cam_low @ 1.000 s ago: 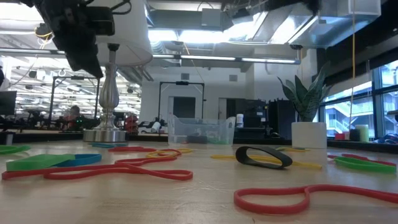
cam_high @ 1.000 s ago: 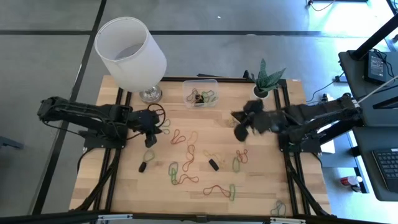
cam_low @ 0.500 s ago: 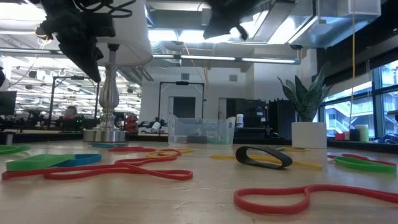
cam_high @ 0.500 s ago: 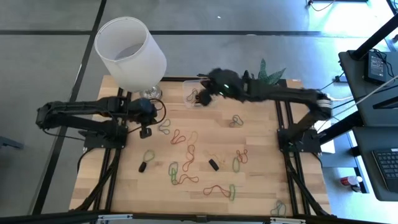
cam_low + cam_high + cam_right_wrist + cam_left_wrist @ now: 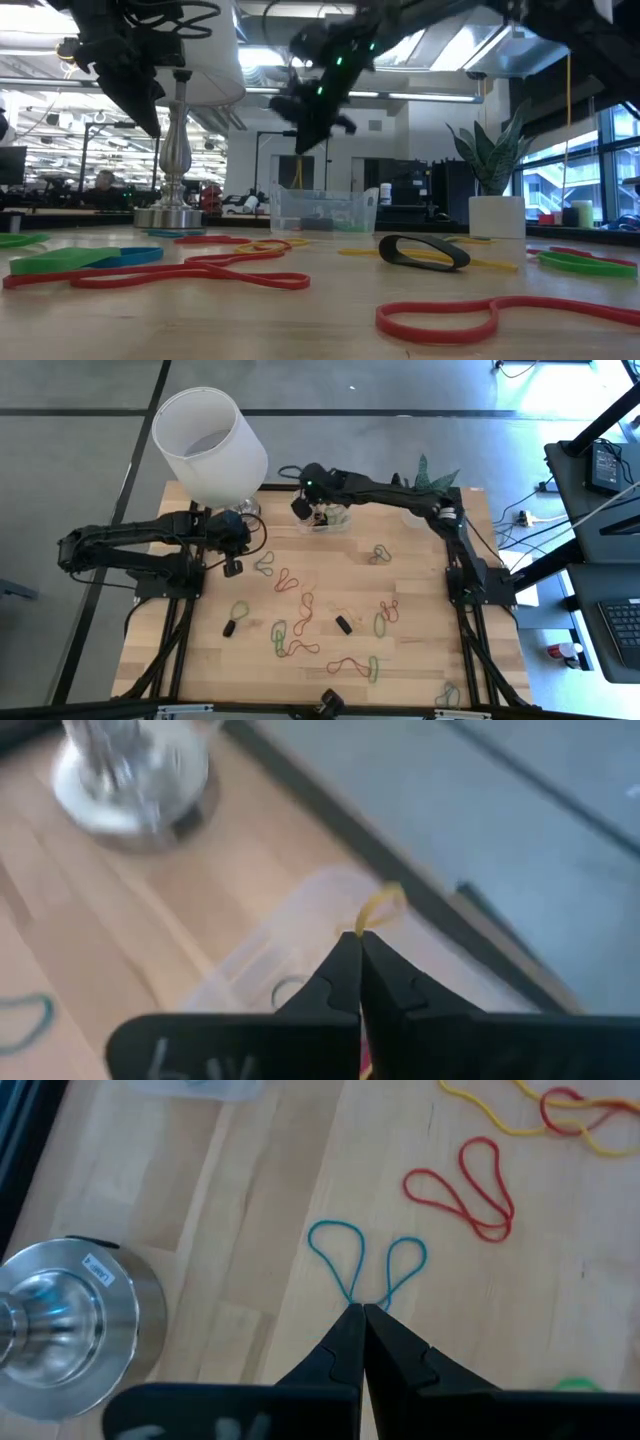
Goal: Pick and place rubber bands into bin
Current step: Put the yellow rubber band into the transparent bin, then put the blue rubber band into the transparent bin
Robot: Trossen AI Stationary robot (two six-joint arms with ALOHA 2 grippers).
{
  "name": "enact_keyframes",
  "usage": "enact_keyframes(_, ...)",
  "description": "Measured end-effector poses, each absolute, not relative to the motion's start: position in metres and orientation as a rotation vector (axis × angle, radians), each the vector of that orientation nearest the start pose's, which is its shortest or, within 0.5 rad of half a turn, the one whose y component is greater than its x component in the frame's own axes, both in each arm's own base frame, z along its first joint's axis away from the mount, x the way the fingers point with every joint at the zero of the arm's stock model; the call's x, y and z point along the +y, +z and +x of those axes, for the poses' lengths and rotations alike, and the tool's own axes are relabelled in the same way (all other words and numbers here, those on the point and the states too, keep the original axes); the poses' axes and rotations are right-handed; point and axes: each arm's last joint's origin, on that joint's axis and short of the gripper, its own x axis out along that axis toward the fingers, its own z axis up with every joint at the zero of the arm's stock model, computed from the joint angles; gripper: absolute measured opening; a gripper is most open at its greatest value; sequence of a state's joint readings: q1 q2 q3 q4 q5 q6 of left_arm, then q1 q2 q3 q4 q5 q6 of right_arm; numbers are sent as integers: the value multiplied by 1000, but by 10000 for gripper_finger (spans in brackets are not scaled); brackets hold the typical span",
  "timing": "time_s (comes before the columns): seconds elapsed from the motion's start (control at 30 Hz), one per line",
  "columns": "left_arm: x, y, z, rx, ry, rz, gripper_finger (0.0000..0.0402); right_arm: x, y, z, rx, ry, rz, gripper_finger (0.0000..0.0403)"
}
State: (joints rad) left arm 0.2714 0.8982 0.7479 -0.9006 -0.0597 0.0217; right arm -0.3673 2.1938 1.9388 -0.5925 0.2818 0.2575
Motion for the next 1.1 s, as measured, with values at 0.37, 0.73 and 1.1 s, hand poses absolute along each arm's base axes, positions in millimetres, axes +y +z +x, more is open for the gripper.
enact_keyframes(0.37,43,249,148,1059,270,-62,3,-186,193,466,859,-680,420,34)
enact_keyframes(0.73,43,249,149,1056,265,-52,2,-193,220,456,859,-661,479,135)
enact_keyframes(1.1,43,249,149,1046,279,-75,1,-190,227,448,982,-644,440,162)
